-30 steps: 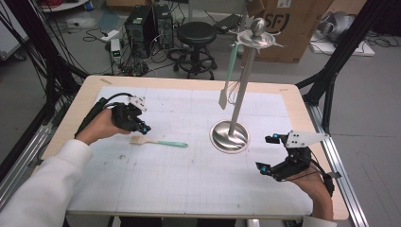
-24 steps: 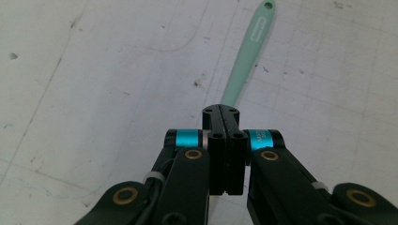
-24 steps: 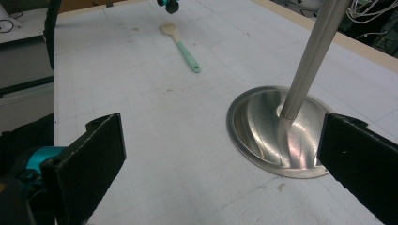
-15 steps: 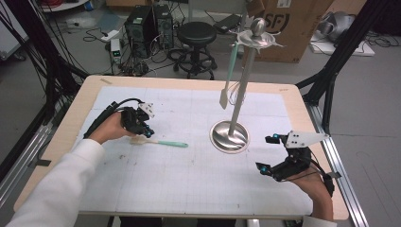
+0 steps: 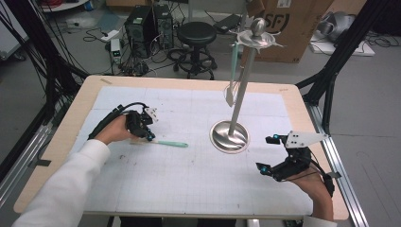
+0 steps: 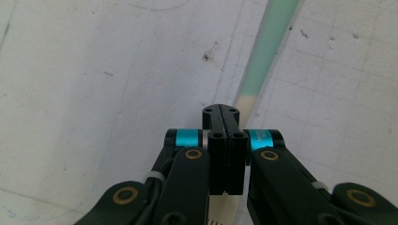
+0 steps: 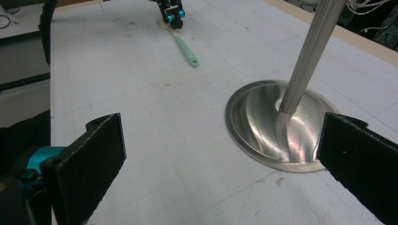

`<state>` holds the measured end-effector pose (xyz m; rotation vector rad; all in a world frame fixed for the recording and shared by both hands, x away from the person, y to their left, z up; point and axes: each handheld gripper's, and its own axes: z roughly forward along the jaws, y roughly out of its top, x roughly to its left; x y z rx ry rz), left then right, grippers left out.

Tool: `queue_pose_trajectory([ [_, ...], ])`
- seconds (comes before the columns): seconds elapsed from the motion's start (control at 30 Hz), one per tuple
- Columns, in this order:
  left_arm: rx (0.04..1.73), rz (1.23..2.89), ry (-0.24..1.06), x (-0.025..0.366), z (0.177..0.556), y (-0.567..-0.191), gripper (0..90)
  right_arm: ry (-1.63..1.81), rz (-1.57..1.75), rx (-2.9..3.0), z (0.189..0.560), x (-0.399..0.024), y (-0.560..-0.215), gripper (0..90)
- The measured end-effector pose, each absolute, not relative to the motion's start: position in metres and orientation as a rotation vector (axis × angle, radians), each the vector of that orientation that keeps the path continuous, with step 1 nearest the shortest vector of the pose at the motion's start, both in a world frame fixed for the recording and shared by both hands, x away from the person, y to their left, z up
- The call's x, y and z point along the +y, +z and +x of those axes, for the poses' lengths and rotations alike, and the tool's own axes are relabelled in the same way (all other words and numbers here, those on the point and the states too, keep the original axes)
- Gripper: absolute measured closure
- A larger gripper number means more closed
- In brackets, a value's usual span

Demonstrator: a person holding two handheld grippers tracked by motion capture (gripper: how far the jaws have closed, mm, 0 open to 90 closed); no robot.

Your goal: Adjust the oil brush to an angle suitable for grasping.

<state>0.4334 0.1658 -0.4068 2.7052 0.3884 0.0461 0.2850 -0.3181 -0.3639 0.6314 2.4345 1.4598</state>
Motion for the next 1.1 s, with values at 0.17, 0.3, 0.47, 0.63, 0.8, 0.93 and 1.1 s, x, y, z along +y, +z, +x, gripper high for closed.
queue_pose_trajectory([
  [0.17,0.381,2.713,0.046,0.1678,0.4325,-0.4053,89.9,1.454,0.633,2.437,0.2851,-0.3171,-0.3643,0.6],
  [0.3,0.375,2.731,0.047,0.1695,0.4306,-0.4038,90.0,1.445,0.634,2.441,0.2851,-0.3166,-0.3646,0.6],
  [0.47,0.377,2.715,0.077,0.1701,0.4309,-0.4022,90.0,1.44,0.633,2.446,0.2848,-0.3148,-0.365,0.6],
  [0.63,0.389,2.716,0.08,0.1697,0.4327,-0.4049,89.9,1.441,0.637,2.443,0.2853,-0.3149,-0.3653,0.6],
  [0.8,0.392,2.734,0.078,0.1694,0.4336,-0.4067,89.9,1.436,0.636,2.446,0.2857,-0.3154,-0.366,0.6],
  [0.93,0.385,2.744,0.079,0.1696,0.4329,-0.4066,90.0,1.439,0.645,2.447,0.2855,-0.3159,-0.3662,0.6],
  [1.1,0.374,2.754,0.096,0.1684,0.4329,-0.4072,89.9,1.432,0.641,2.453,0.2861,-0.3147,-0.3671,0.6],
])
